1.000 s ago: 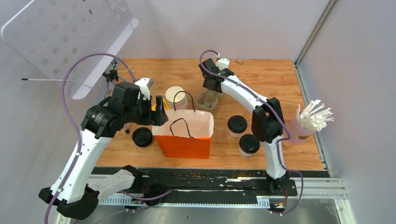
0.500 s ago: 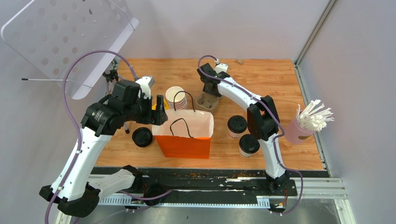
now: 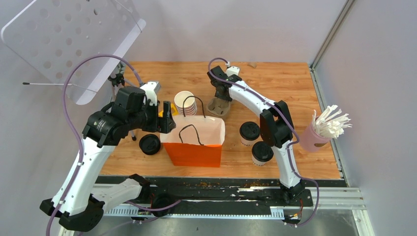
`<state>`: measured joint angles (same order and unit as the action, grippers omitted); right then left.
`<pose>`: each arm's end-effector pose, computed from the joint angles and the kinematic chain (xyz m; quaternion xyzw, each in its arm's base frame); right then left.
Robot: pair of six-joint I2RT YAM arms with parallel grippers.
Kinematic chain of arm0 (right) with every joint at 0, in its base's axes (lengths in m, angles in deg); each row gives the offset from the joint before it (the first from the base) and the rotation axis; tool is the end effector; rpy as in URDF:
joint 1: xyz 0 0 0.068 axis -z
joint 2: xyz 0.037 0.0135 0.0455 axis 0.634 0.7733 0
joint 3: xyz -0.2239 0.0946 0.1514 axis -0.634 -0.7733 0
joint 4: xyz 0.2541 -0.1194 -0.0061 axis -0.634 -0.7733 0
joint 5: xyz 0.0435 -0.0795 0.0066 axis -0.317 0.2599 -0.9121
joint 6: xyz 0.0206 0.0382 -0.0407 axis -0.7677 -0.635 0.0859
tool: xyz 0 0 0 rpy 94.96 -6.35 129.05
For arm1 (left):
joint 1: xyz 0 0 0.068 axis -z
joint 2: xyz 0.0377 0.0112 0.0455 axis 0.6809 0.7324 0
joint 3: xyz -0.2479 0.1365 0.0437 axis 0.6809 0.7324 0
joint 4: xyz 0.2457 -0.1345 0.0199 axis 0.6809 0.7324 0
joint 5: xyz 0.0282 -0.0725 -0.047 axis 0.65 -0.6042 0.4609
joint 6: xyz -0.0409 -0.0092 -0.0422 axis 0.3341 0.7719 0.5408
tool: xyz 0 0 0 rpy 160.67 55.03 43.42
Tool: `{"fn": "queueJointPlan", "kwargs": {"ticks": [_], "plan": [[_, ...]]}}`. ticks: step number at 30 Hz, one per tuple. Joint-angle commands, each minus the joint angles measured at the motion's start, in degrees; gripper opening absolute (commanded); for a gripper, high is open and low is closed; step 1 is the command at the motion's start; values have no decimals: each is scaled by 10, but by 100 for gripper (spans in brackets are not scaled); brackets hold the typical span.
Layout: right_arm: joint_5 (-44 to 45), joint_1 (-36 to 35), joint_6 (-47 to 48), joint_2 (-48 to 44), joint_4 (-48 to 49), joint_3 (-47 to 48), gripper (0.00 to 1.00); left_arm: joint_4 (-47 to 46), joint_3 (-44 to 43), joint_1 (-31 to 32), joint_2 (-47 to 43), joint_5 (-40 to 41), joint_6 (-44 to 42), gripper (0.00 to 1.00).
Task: Pack the takeout coffee
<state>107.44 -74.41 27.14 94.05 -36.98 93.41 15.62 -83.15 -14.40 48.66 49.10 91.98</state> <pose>0.4318 0.2768 0.2276 0.1472 0.9284 -0.0364 0.3394 0.1472 -0.0830 0.4375 0.0623 0.9170 -0.1926 0.3437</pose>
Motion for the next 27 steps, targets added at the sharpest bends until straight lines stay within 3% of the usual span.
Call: {"fn": "queueJointPlan", "kwargs": {"ticks": [1,16,27], "plan": [[17,-4,30,-15,-2,25,35,-16,2,1,-6,0,0,92],[9,-6,90,-43,14,55,34,0,-3,1,-11,31,-4,93],[-3,5,189,-109,39,49,34,1,-6,1,-11,22,11,91]]}}
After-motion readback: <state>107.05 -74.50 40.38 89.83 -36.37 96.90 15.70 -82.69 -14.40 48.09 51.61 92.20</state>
